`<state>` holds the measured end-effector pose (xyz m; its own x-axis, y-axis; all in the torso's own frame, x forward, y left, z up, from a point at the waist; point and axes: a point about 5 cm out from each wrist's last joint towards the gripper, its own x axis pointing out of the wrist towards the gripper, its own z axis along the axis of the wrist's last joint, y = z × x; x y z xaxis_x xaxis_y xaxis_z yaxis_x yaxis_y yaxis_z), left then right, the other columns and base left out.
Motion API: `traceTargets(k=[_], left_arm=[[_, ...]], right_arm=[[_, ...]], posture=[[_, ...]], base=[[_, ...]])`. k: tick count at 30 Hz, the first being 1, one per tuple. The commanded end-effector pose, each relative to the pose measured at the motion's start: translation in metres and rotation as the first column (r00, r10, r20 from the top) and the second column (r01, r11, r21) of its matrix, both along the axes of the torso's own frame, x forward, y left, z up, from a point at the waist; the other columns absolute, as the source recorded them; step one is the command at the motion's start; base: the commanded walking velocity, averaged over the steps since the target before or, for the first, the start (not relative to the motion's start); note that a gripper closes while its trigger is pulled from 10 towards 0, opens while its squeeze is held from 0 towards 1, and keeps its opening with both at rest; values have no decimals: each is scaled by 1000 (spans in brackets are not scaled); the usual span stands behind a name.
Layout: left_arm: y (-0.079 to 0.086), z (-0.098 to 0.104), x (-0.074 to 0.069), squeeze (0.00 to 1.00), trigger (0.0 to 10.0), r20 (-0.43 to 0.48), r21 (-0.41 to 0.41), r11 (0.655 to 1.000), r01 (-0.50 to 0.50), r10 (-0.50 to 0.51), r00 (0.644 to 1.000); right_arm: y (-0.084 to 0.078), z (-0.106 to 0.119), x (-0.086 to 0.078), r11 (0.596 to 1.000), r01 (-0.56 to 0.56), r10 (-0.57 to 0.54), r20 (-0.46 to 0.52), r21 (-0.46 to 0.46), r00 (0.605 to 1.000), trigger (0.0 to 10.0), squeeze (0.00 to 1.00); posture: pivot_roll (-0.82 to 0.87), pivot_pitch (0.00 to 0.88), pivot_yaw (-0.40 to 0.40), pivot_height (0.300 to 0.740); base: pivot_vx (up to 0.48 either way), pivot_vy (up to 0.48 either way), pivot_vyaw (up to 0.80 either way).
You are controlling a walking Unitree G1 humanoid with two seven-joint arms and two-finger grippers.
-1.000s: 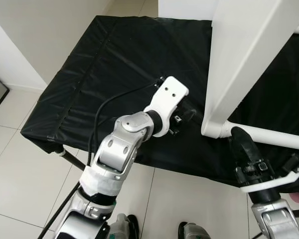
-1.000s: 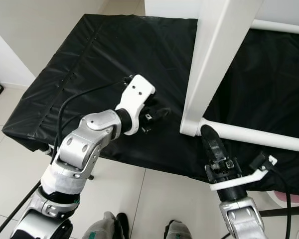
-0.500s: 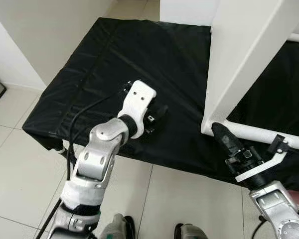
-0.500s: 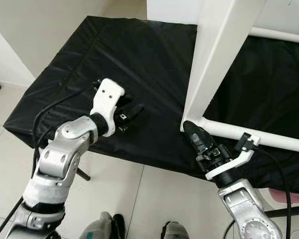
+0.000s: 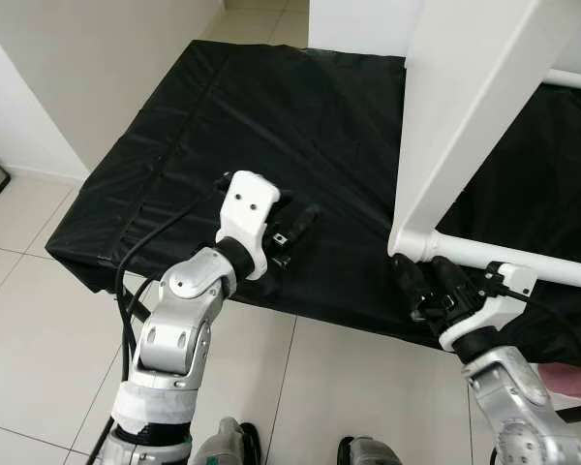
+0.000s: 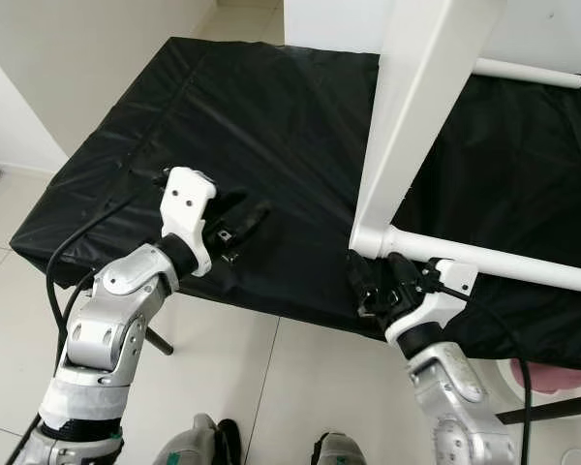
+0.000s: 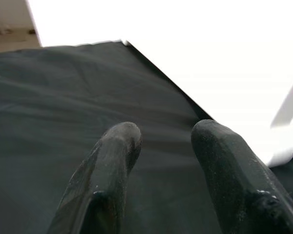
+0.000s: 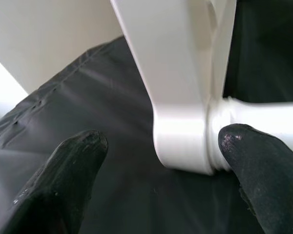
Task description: Building children table
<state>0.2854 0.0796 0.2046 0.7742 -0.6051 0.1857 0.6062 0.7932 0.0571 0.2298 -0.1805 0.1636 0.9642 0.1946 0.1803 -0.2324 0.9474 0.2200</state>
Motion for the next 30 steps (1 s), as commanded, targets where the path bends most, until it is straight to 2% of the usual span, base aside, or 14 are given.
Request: traceTargets(k=[1,4,8,10,11,12,14,17,22,23,25,27,30], left_arm=[[12,-5,4,0,10000,-15,-29,983,-179,179,984],[19,-16,1,0,10000,-22,-11,976,-219,218,976],[20,-18,1,0,10000,-26,-12,973,-229,228,973],[27,-26,-1,0,10000,-6,-21,959,-284,284,959],[31,-32,-3,0,10000,-13,-31,948,-317,317,948],[31,-32,-3,0,10000,-13,-31,948,-317,317,948],[35,-38,-4,0,10000,-27,-42,937,-348,347,937],[41,-44,-5,0,10000,-24,-58,926,-374,373,928],[44,-45,-7,0,10000,-15,-62,921,-386,385,923],[48,-45,-8,0,10000,-7,-78,912,-403,404,915],[48,-45,-8,0,10000,-7,-78,912,-403,404,915],[54,-46,-12,0,10000,-7,-100,898,-430,431,902],[53,-49,-16,0,10000,-12,-104,896,-431,432,902]], right_arm=[[2,-1,0,999,33,-33,9,-35,999,10000,0],[4,-3,-1,994,73,-71,22,-86,997,10000,0],[4,-4,0,992,89,-87,26,-90,996,10000,0],[6,-15,2,984,123,-120,28,-129,992,10000,0],[9,-22,2,974,129,-124,41,-186,991,10000,0],[9,-22,2,974,129,-124,41,-186,991,10000,0],[12,-28,2,960,128,-117,58,-249,991,10000,0],[12,-29,6,954,181,-170,66,-241,983,10000,0],[12,-29,6,949,209,-197,73,-237,978,10000,0],[9,-29,7,937,257,-246,78,-236,966,10000,0],[9,-29,7,937,257,-246,78,-236,966,10000,0],[4,-32,5,913,323,-313,81,-250,946,10000,0],[3,-35,4,907,330,-320,81,-261,944,10000,0]], posture=[[-148,103,84,740],[-144,102,83,740],[-144,102,83,740],[-131,95,72,740],[-129,95,69,740],[-129,95,69,740],[-129,95,69,740],[-122,88,56,740],[-120,88,59,740],[-120,92,61,740],[-120,92,61,740],[-115,97,61,740],[-114,94,53,740]], base=[[0,0,0],[0,0,0],[0,0,0],[0,0,0],[0,0,0],[0,0,0],[0,0,0],[0,0,0],[0,0,0],[0,0,0],[0,0,0],[0,0,0],[0,0,0]])
